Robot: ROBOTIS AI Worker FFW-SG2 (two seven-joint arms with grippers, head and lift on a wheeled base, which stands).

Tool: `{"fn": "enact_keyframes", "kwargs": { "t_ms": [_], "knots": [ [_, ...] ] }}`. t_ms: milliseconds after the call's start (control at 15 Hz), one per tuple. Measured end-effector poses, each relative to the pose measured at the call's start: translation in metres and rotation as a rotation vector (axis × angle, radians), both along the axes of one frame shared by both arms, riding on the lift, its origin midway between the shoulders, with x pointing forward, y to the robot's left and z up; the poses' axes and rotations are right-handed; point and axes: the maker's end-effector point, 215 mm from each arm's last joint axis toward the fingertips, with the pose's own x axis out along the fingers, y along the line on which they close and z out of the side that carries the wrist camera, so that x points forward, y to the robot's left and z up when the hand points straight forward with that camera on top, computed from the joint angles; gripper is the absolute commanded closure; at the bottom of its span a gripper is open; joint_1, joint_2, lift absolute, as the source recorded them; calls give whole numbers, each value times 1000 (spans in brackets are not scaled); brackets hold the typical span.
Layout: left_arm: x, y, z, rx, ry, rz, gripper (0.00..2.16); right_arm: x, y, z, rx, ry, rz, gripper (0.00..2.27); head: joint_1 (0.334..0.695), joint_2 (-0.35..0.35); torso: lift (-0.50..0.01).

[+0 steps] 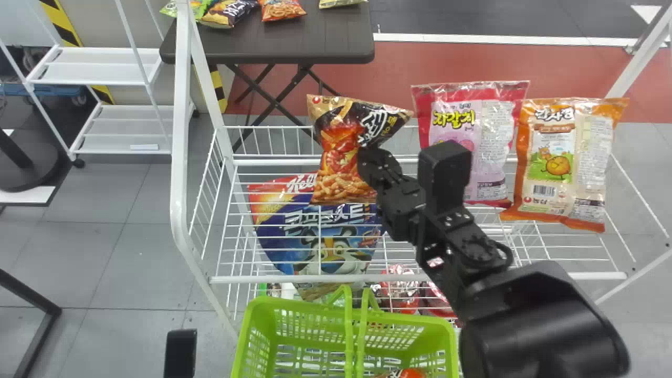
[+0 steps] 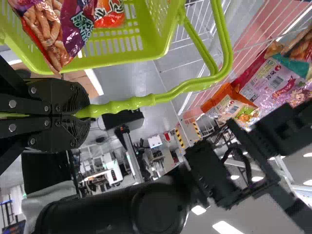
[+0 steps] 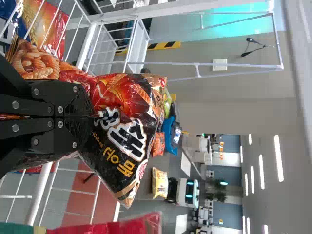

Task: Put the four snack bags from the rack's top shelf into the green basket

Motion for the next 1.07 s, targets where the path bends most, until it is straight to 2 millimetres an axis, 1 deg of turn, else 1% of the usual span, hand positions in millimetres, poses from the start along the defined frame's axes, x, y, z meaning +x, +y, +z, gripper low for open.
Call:
{"fn": "enact_keyframes", "kwargs": {
  "t_ms": [133,200,267,333,467,533,600,667,800,933,1067],
  "knots": [
    [1,0,0,4,-2,3,2145,-26,-23,12,-11,9,-23,2020,695,-61,0],
    [2,0,0,6,-3,5,2145,-43,-41,15,-14,33,-43,2020,695,-84,0],
    [3,0,0,8,-5,7,2145,-62,-59,16,-19,63,-64,2020,695,-140,0],
    [4,0,0,12,-7,9,2145,-80,-75,14,-27,94,-81,2020,695,-174,0],
    [6,-2,-2,23,-10,11,2145,-123,-108,7,-50,161,-122,2020,695,-246,0],
    [7,-3,-3,26,-11,11,2145,-141,-120,3,-63,194,-134,2020,695,-276,0],
    [7,-3,-3,28,-8,11,2145,-160,-132,-8,-77,251,-138,2020,695,-343,0],
    [5,-3,-4,30,-1,13,2145,-177,-140,-25,-87,330,-127,2020,695,-350,0],
    [2,-1,-5,34,9,20,2145,-207,-146,-53,-81,471,-91,2020,695,-350,0],
    [1,-2,-6,36,11,27,2145,-238,-145,-77,-54,608,-51,2020,695,-350,0],
    [2,-2,-6,38,10,30,2145,-266,-139,-98,-27,728,-19,2020,695,-350,0]
  ]
}}
